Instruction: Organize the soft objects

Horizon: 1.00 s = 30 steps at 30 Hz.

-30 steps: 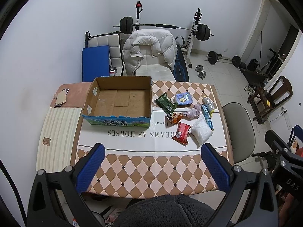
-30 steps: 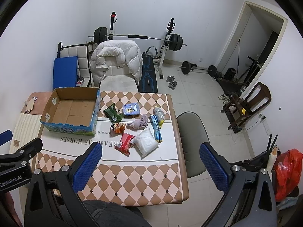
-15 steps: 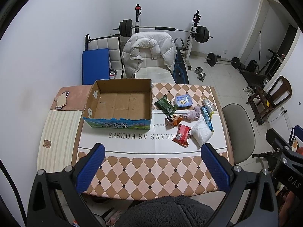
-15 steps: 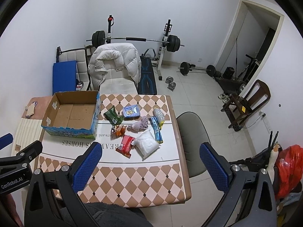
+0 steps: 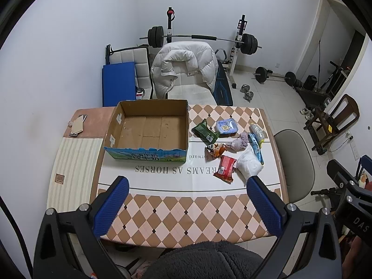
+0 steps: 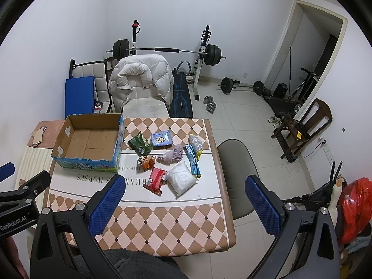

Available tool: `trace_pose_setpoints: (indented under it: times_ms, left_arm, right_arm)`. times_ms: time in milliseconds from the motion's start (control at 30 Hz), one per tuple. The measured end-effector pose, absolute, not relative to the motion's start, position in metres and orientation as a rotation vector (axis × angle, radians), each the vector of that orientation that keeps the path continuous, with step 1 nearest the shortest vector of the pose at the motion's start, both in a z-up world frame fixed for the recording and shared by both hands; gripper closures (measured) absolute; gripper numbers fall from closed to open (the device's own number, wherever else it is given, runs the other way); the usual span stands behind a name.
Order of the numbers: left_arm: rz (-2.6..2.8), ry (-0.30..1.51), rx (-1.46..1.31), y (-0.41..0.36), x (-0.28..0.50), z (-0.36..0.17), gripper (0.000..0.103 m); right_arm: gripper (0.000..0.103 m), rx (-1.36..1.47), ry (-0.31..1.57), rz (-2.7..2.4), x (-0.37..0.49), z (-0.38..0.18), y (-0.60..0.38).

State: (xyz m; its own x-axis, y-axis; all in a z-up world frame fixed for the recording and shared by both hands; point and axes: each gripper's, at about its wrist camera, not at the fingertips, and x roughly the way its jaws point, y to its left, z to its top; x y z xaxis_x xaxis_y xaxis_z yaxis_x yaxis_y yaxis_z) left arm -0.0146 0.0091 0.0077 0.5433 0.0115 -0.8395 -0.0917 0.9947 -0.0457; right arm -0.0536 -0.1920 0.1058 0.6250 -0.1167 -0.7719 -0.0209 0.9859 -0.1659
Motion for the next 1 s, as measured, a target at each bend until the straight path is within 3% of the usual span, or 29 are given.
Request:
trace_pose_setpoints:
  times_ms: [1000]
  left_arm:
    - [0.063, 0.991, -0.085, 0.0086, -0.0132, 0.0044, 0.000]
  right_arm:
    - [0.000, -0.161, 0.888, -0.048, -0.0467, 0.1078, -0.1860]
